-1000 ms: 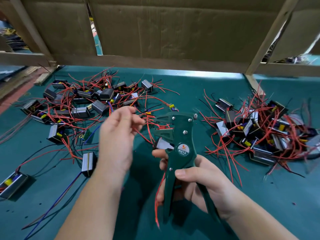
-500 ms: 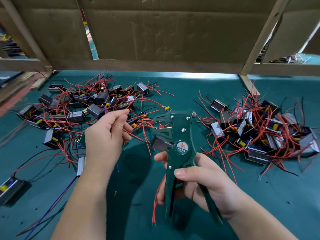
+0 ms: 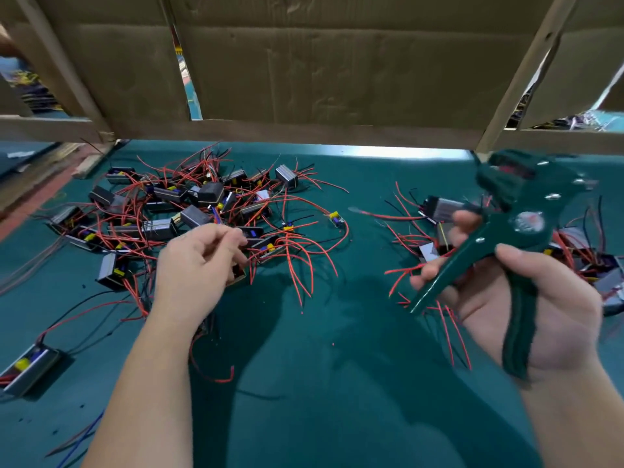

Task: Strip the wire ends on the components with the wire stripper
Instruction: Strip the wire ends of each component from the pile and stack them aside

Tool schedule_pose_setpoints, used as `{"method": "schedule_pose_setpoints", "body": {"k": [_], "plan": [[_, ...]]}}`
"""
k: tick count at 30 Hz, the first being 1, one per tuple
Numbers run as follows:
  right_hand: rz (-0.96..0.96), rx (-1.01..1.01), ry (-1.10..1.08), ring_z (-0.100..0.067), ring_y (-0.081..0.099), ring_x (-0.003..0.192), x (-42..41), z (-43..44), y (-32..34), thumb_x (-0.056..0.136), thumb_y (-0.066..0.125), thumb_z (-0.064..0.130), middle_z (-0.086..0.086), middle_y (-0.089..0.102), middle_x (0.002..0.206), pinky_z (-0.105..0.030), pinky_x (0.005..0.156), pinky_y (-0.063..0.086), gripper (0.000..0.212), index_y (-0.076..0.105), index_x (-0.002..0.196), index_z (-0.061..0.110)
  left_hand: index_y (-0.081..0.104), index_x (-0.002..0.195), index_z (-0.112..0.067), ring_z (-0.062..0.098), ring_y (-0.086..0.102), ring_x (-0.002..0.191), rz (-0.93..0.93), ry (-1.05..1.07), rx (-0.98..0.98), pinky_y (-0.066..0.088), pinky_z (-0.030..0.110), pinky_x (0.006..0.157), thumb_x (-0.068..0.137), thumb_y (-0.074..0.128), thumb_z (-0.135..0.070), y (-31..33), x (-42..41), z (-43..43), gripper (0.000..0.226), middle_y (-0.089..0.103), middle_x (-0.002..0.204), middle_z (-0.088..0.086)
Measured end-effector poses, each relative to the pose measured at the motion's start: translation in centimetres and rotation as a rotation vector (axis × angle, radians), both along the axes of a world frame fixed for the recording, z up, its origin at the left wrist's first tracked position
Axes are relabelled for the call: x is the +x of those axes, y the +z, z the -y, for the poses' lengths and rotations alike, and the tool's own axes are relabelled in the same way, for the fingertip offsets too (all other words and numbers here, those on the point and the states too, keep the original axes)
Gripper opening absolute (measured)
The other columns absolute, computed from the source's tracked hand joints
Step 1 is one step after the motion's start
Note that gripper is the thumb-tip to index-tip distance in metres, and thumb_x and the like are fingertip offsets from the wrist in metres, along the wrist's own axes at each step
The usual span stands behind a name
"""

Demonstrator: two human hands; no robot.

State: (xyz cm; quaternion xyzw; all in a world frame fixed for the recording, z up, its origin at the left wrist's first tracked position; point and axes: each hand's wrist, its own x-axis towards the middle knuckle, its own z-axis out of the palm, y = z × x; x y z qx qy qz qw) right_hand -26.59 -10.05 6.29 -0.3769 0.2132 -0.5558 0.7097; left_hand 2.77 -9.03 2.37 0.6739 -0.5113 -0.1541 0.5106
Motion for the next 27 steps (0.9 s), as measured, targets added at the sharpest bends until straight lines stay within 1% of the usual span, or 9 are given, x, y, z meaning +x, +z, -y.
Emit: {"method": "schedule_pose_setpoints", "body": {"k": [5,8,11,13,16,19,21,23,27], "plan": [[-0.188,-0.158,-0.322,-0.037,0.068,0.071,-1.3,0.6,-0.5,0.080,0.041,0.003,-0.005,0.063,0.085,-0.052,0.074,0.056,0.034,0.053,0.112,0.004,0.063,0.089,-0.036,0.002,0.061,0.065,0.056,0.006,-0.129,0.051,0.018,0.064,0.097,0.051,-0.010,-0.8,-0.7,0.2,0.030,0.068,0.077,-0.020],[-0.287,-0.182,-0.391,-0.036,0.069,0.067,-1.9,1.1,-0.6,0.085,0.042,0.001,0.001,0.069,0.081,-0.055,0.070,0.057,0.029,0.060,0.104,0.013,0.064,0.112,-0.029,0.007,0.061,0.090,0.221,0.001,-0.177,0.046,0.011,0.077,0.092,0.053,0.001,-0.9,-0.5,0.3,0.038,0.063,0.107,-0.017],[-0.333,-0.098,-0.300,-0.038,0.067,0.064,-1.8,1.1,-1.0,0.082,0.052,0.005,-0.010,0.066,0.079,-0.057,0.065,0.056,0.026,0.065,0.103,0.013,0.062,0.123,-0.021,0.016,0.057,0.111,0.285,-0.015,-0.188,0.046,0.025,0.092,0.086,0.058,0.005,-1.1,-0.6,0.5,0.045,0.058,0.123,-0.008],[-0.353,-0.051,-0.237,-0.040,0.066,0.064,-1.3,0.9,-1.2,0.076,0.055,0.013,-0.016,0.066,0.083,-0.054,0.064,0.056,0.036,0.062,0.110,0.006,0.063,0.122,-0.019,0.013,0.056,0.113,0.291,-0.009,-0.191,0.044,0.016,0.091,0.086,0.058,0.005,-1.1,-0.7,0.5,0.044,0.059,0.125,-0.006],[-0.350,-0.015,-0.177,-0.037,0.065,0.066,-0.6,0.7,-1.2,0.075,0.052,0.014,-0.018,0.066,0.115,-0.052,0.065,0.056,0.044,0.057,0.117,0.002,0.066,0.116,-0.013,0.009,0.054,0.111,0.277,0.032,-0.254,0.043,0.011,0.085,0.086,0.055,0.009,-0.6,-1.1,0.1,0.039,0.059,0.122,0.001],[-0.332,0.021,-0.140,-0.038,0.064,0.066,-0.4,0.7,-1.3,0.075,0.050,0.012,-0.023,0.065,0.113,-0.051,0.066,0.057,0.049,0.054,0.122,-0.002,0.067,0.111,-0.006,0.010,0.051,0.105,0.302,0.191,-0.299,0.041,0.013,0.084,0.084,0.049,0.012,0.7,-1.0,-0.5,0.036,0.058,0.116,0.008],[-0.332,0.030,-0.124,-0.040,0.064,0.066,-0.2,0.7,-1.5,0.075,0.049,0.012,-0.024,0.066,0.107,-0.050,0.064,0.057,0.048,0.055,0.121,-0.002,0.065,0.113,-0.010,0.021,0.049,0.110,0.312,0.356,-0.173,0.038,0.026,0.091,0.086,0.045,0.006,1.9,-0.1,-0.5,0.038,0.058,0.116,0.010],[-0.341,0.034,-0.113,-0.041,0.064,0.066,0.0,0.6,-1.6,0.075,0.049,0.012,-0.025,0.066,0.103,-0.051,0.064,0.057,0.046,0.056,0.118,-0.001,0.060,0.122,-0.016,0.033,0.045,0.116,0.376,0.506,0.105,0.035,0.040,0.095,0.088,0.044,-0.003,2.7,1.6,0.1,0.040,0.057,0.123,0.012],[-0.344,0.043,-0.094,-0.040,0.065,0.068,0.3,0.5,-1.8,0.075,0.049,0.013,-0.026,0.067,0.097,-0.056,0.070,0.055,0.045,0.058,0.118,-0.001,0.045,0.133,-0.010,0.039,0.037,0.128,0.533,0.521,0.610,0.029,0.051,0.103,0.091,0.049,-0.020,3.8,5.6,3.1,0.044,0.046,0.138,0.017]]}}
